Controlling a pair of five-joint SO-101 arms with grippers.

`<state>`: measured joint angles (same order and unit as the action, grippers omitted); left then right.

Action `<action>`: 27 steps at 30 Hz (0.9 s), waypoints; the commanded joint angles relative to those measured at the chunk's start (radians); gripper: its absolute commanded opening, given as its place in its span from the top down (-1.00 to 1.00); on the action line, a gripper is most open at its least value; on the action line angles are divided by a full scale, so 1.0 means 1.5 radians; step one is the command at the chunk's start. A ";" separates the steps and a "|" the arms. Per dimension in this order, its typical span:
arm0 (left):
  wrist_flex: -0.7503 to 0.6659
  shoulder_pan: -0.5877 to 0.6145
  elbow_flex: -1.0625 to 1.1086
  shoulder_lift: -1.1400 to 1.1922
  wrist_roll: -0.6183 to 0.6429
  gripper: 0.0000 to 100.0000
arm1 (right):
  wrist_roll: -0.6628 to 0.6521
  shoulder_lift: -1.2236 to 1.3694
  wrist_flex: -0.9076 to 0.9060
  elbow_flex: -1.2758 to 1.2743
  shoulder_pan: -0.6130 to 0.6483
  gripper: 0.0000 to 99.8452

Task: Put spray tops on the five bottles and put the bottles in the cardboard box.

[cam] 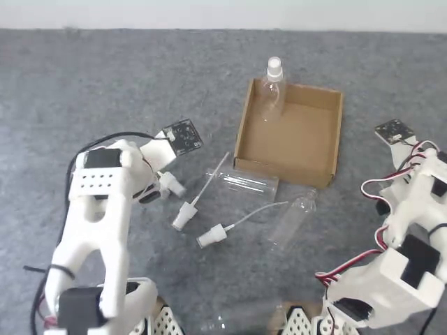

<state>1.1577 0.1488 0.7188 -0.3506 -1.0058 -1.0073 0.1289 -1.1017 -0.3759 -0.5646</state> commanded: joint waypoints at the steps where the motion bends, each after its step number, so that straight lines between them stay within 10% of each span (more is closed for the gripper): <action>1: -0.015 0.000 -0.065 0.077 -0.030 0.59 | -0.008 -0.024 -0.001 -0.027 -0.009 0.97; 19: -0.051 0.001 -0.111 0.281 -0.076 0.73 | -0.008 -0.024 -0.001 -0.027 -0.009 0.97; 27: -0.052 0.001 0.035 0.149 0.051 0.91 | -0.008 -0.024 -0.001 -0.027 -0.010 0.97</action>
<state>1.0810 0.1504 0.6667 0.0207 -1.0257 -1.0073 0.1289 -1.1017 -0.3759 -0.5646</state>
